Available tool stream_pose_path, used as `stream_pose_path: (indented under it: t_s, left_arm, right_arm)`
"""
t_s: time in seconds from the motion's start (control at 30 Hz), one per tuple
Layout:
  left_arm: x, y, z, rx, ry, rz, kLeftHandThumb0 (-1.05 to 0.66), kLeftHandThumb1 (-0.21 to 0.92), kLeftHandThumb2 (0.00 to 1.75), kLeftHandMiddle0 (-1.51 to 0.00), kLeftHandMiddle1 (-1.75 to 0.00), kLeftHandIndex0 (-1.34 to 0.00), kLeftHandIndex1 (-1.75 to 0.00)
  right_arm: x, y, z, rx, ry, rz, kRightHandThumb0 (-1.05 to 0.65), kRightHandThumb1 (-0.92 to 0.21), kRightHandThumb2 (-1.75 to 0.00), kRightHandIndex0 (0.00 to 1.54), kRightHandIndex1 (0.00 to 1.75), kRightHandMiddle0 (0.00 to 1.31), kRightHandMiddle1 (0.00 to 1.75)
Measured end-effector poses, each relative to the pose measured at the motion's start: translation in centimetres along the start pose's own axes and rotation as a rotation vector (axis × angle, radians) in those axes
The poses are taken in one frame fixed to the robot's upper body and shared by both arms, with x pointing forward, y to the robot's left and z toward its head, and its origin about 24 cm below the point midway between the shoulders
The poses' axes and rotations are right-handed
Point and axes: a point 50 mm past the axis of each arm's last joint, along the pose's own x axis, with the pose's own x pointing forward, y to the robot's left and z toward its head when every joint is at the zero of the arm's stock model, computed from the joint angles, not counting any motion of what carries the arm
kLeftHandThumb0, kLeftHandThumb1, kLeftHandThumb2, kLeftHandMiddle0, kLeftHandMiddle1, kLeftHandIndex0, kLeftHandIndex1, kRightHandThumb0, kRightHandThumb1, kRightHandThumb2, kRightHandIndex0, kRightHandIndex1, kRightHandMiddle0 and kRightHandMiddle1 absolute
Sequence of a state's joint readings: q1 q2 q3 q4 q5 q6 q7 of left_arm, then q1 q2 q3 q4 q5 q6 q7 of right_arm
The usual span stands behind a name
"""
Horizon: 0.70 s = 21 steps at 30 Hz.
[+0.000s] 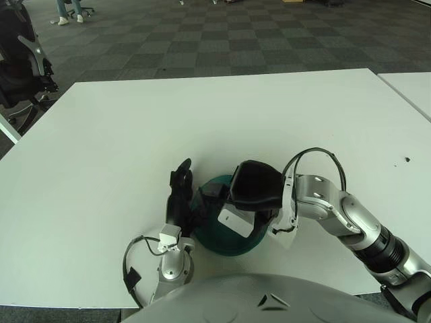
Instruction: Put the charger into the plate.
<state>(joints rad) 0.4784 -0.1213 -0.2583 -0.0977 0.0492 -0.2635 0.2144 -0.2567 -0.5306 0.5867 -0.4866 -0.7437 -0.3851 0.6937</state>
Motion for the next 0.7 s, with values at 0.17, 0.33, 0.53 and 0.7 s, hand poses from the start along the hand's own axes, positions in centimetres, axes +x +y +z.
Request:
stream_pose_path:
  t_s: [0.17,0.33,0.53,0.7]
  left_arm:
    - [0.1,0.0,0.0,-0.008,0.013,-0.007,-0.89,0.92,1.05,-0.28,0.00,0.00,-0.63]
    - [0.1,0.0,-0.1,-0.023,0.018,-0.016,-0.87,0.92,1.03,-0.27,0.00,0.00,-0.64]
    - [0.3,0.3,-0.2,-0.029,0.016,-0.016,-0.85,0.92,1.02,-0.27,0.00,0.00,-0.64]
    - [0.4,0.4,-0.2,-0.040,0.011,-0.012,-0.84,0.92,1.02,-0.29,-0.01,0.00,-0.67]
  right_arm:
    - [0.0,0.1,0.1,-0.005,-0.002,0.017,-0.44,-0.44,-1.16,1.02,1.75,0.52,1.75]
    - [0.3,0.6,0.3,-0.002,-0.001,0.008,-0.44,-0.44,-1.16,1.01,1.75,0.52,1.75]
    - [0.7,1.7,-0.1,0.005,0.004,-0.055,-0.40,-0.66,-0.88,0.78,1.75,0.36,1.75]
    - [0.6,4.2,-1.2,0.051,0.067,-0.107,-0.37,-0.85,-0.57,0.60,1.75,0.29,1.70]
